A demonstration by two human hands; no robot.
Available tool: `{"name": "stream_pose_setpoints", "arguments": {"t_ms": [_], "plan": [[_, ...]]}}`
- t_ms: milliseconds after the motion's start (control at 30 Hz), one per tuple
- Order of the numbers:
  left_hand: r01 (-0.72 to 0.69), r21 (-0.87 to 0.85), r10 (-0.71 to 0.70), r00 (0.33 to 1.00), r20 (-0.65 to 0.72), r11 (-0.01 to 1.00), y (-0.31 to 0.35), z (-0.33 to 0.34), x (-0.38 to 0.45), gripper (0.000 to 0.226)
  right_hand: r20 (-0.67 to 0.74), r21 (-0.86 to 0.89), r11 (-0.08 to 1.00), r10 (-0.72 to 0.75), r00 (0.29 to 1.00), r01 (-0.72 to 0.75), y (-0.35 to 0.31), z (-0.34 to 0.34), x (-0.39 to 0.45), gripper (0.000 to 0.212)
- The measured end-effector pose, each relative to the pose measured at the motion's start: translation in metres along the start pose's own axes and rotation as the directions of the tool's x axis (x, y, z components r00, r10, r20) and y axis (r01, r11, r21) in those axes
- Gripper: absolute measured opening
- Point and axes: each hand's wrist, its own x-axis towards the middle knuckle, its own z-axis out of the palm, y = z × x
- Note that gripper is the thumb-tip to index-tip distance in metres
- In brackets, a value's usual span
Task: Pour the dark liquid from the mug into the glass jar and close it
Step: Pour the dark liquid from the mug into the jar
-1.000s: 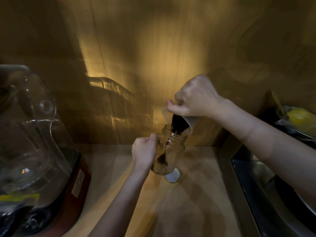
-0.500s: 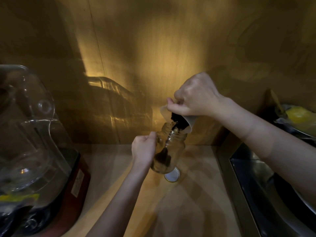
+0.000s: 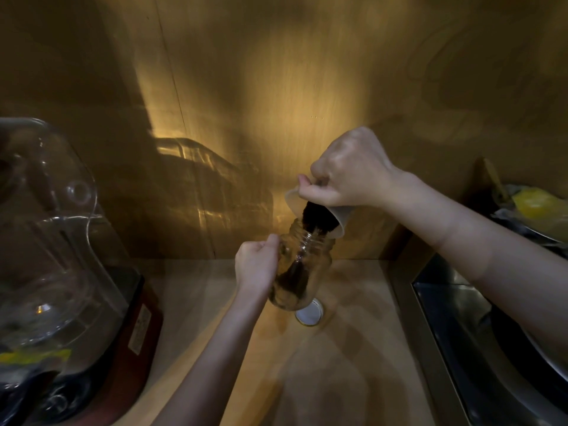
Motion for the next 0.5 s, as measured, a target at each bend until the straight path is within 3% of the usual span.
{"name": "stream_pose_setpoints", "arguments": {"t_ms": [500], "plan": [[0.025, -0.025, -0.024, 0.999, 0.025, 0.999, 0.0022, 0.0001, -0.0011, 0.036, 0.008, 0.013, 1.0, -0.011, 1.0, 0.011, -0.0025, -0.002, 0.0008, 0.05]]}}
